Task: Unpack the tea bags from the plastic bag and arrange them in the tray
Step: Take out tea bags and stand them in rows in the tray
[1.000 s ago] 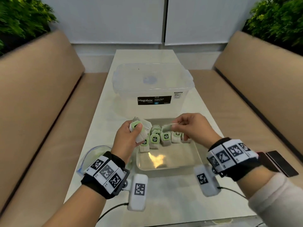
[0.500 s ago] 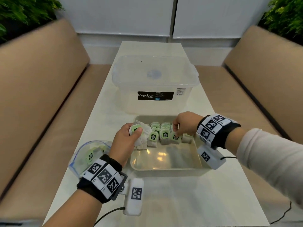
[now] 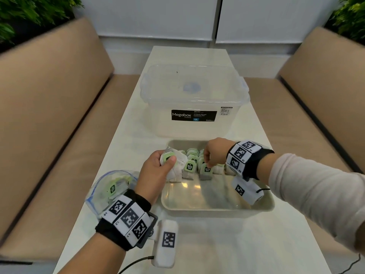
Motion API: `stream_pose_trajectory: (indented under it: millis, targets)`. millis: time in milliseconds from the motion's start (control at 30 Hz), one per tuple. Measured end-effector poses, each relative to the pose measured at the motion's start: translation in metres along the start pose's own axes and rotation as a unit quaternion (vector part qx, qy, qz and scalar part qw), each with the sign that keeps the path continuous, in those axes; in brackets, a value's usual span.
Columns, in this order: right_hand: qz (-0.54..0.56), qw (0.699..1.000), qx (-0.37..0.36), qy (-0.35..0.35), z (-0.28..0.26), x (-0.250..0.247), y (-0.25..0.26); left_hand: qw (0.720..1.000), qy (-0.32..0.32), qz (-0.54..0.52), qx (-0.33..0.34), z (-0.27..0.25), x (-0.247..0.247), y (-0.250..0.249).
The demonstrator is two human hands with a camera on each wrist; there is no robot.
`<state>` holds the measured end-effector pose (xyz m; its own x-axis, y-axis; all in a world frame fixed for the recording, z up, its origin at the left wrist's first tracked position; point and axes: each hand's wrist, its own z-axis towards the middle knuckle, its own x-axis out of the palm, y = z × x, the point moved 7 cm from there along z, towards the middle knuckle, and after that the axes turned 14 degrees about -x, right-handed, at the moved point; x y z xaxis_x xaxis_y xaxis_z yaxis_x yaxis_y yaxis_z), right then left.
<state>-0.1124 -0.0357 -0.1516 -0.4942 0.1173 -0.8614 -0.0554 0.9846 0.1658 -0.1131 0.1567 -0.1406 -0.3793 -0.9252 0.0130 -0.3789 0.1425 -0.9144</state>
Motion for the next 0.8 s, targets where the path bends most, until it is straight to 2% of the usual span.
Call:
stream_pose_trajectory:
  millis: [167, 267, 333, 433, 500, 600, 667, 733, 800]
  targets:
    - [0.007, 1.0, 0.002, -0.019, -0.003, -0.004, -0.002, 1.0, -0.006, 0.019, 0.001, 0.004, -0.002, 0.002]
    - [0.018, 0.995, -0.012, -0.096, -0.014, -0.027, 0.002, 0.999, 0.003, 0.032, -0.003, 0.004, -0.001, 0.001]
    - [0.061, 0.981, -0.061, -0.177, -0.025, -0.048, 0.015, 0.999, 0.012, 0.041, -0.005, 0.004, 0.002, -0.001]
    - [0.181, 0.935, -0.158, -0.26, -0.049, -0.072, 0.045, 0.999, 0.026, 0.024, -0.025, 0.003, 0.007, -0.002]
    - [0.208, 0.914, -0.204, -0.282, -0.064, -0.076, 0.063, 0.999, 0.034, 0.006, -0.035, 0.002, 0.011, -0.004]
    - [0.149, 0.918, -0.245, -0.272, -0.079, -0.061, 0.085, 0.997, 0.057, -0.026, -0.034, -0.001, 0.016, -0.01]
    - [0.166, 0.91, -0.249, -0.288, -0.081, -0.051, 0.088, 0.998, 0.064, -0.014, -0.022, -0.003, 0.018, -0.015]
    - [0.194, 0.896, -0.221, -0.334, -0.079, -0.051, 0.082, 0.998, 0.065, 0.01, -0.008, -0.005, 0.02, -0.018]
    - [0.191, 0.899, -0.185, -0.349, -0.074, -0.051, 0.075, 0.997, 0.077, 0.028, 0.0, -0.006, 0.024, -0.019]
